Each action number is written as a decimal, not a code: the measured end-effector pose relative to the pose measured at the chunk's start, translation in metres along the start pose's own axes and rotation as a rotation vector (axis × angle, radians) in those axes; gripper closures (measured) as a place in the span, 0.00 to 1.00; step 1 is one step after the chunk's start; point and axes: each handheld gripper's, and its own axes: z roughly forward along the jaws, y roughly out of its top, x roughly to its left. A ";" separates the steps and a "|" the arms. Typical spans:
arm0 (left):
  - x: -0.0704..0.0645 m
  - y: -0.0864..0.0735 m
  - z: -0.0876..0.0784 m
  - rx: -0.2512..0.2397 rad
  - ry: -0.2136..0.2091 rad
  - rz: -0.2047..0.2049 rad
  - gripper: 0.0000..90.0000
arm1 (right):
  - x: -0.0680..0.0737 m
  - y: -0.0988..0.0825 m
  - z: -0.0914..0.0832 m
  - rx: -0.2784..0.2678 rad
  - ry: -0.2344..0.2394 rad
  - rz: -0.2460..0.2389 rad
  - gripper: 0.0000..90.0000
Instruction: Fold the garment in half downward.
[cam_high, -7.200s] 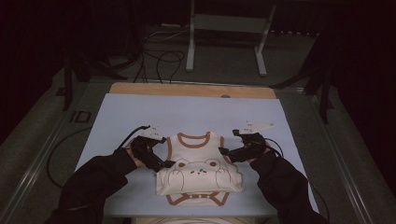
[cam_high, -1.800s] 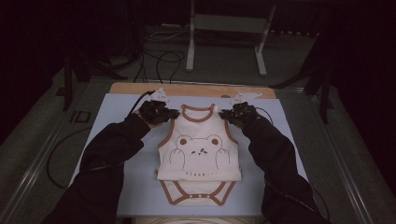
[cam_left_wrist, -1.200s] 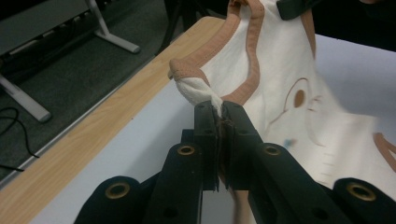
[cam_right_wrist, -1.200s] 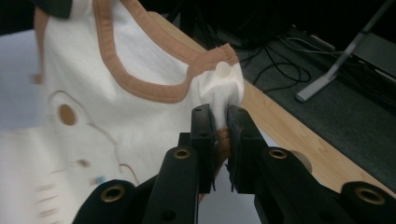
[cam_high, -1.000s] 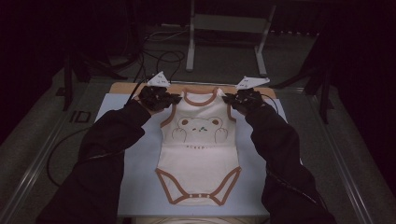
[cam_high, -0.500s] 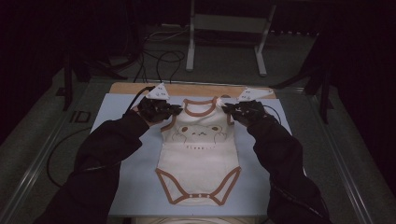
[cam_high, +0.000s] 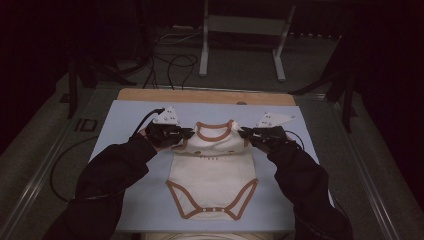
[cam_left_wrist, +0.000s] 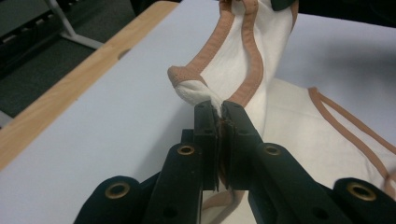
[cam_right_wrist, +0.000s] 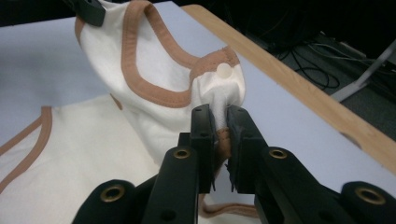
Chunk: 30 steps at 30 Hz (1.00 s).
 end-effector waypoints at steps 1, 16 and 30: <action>-0.002 -0.001 0.000 -0.001 -0.002 0.000 0.95 | 0.001 -0.003 0.000 0.001 0.007 0.006 0.92; -0.031 -0.027 -0.002 -0.006 -0.062 0.020 0.95 | 0.030 -0.034 -0.007 0.018 0.076 0.025 0.92; -0.054 -0.054 -0.002 0.020 -0.114 0.031 0.95 | 0.053 -0.057 -0.006 0.044 0.163 0.039 0.91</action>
